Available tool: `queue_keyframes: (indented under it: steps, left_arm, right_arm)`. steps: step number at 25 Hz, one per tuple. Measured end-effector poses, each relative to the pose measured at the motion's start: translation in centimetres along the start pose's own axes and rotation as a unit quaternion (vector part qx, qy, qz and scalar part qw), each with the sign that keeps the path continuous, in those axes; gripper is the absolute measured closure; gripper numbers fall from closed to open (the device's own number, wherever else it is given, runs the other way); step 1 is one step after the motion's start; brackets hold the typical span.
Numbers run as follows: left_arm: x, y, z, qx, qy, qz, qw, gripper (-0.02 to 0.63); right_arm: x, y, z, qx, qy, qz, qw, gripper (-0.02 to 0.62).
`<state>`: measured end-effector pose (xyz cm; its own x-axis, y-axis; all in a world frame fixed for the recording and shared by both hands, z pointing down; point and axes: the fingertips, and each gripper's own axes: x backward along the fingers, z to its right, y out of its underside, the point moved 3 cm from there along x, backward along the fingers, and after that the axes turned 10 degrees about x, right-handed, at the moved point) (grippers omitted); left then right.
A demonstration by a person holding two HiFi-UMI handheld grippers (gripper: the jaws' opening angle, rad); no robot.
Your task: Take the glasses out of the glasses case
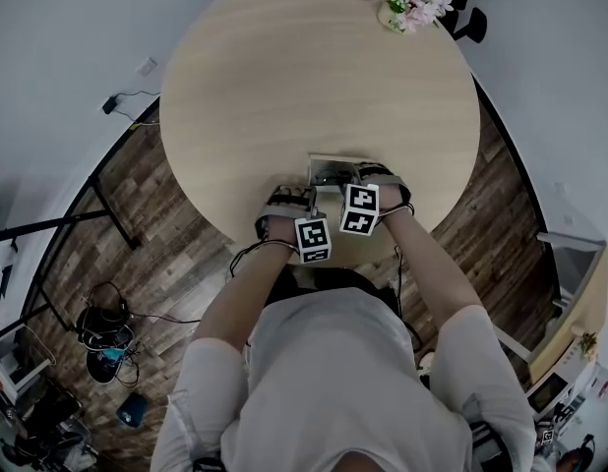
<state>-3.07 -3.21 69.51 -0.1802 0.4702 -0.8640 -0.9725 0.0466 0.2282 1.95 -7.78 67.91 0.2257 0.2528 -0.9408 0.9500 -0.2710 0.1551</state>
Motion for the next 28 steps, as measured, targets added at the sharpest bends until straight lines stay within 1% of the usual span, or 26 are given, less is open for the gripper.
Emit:
queue_keyframes:
  steps: [3,10,16,19,22,28]
  left_arm:
    - [0.0,0.1,-0.1,0.0,0.0,0.002,1.0,0.598]
    - [0.1,0.0,0.0,0.0,0.001,0.006,1.0,0.598]
    - [0.2,0.1,0.0,0.001,0.0,0.006,1.0,0.598]
    - [0.2,0.1,0.0,0.0,-0.001,0.007,1.0,0.598]
    - [0.1,0.1,-0.1,-0.005,0.001,0.004,1.0,0.598]
    - [0.0,0.1,-0.1,-0.005,0.002,0.004,1.0,0.598]
  right_arm:
    - [-0.3,-0.1,0.2,0.003,-0.003,-0.007,1.0,0.511]
    - [-1.0,-0.3,0.4,0.008,-0.032,-0.011,0.999,0.517]
    - [-1.4,-0.4,0.1,0.0,-0.065,-0.017,0.998,0.563]
    - [-1.4,-0.4,0.1,-0.008,-0.073,-0.017,0.997,0.569]
    - [-1.3,-0.3,0.1,-0.002,-0.066,-0.016,0.998,0.572]
    - [-1.0,-0.4,0.1,0.003,-0.025,-0.014,1.0,0.575]
